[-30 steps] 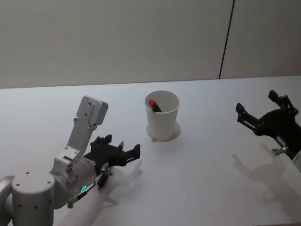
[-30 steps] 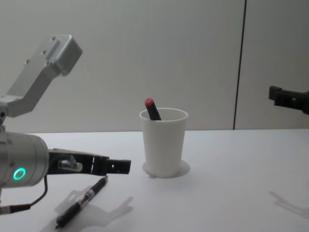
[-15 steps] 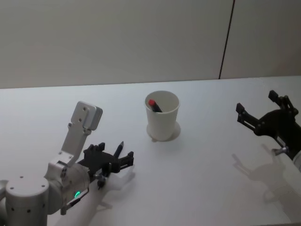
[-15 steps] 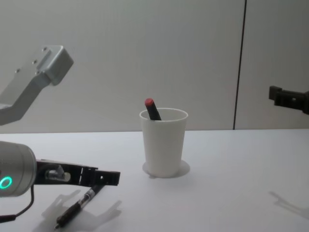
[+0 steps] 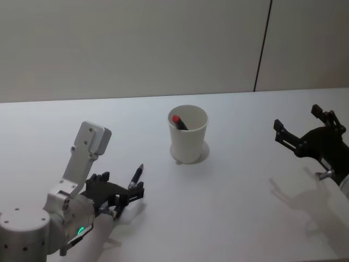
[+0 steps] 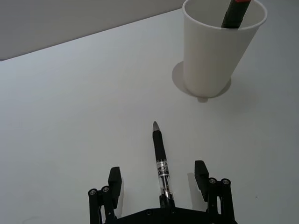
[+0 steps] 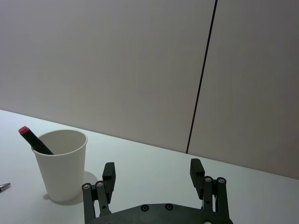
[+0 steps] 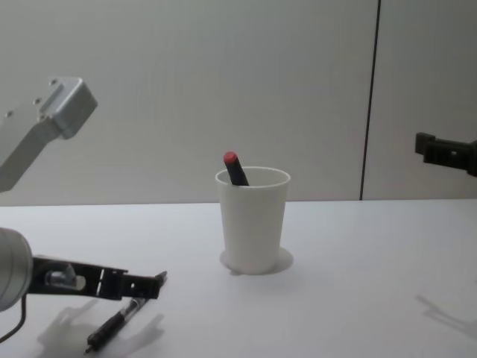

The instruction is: Place the pen into the pen holder.

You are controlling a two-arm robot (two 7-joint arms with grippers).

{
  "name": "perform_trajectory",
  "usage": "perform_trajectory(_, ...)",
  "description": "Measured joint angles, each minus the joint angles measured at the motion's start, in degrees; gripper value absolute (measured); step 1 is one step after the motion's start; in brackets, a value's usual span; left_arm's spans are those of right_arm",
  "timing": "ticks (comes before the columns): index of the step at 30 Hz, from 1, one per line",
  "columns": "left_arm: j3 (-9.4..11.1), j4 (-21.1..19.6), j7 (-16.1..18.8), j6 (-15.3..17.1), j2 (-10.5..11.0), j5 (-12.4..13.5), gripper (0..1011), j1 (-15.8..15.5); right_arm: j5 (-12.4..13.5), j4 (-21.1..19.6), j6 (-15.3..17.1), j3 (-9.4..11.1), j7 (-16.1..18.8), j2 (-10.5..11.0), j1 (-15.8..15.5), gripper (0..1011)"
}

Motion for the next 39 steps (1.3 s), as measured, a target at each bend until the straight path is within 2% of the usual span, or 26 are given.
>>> perform_trajectory(6,-0.2,-1.1,1.1,1.9,0.5,-0.5,1000,1.0,0.0,0.0,0.0,0.0,0.0,0.0,0.0,1002)
perform_trajectory(20,-0.3,-2.4,1.2,3.6,1.1,-0.8,1000,2.6,0.0,0.0,0.0,0.0,0.0,0.0,0.0,1002)
perform_trajectory(27,-0.4,-2.6,0.6,3.7,1.2,-0.8,863,3.1,0.0,0.0,0.0,0.0,0.0,0.0,0.0,1002)
perform_trajectory(38,-0.4,-2.6,-0.5,3.6,1.2,-0.6,512,3.5,0.0,0.0,0.0,0.0,0.0,0.0,0.0,1002)
perform_trajectory(39,-0.4,-2.6,-0.6,3.6,1.2,-0.5,452,3.6,0.0,0.0,0.0,0.0,0.0,0.0,0.0,1002)
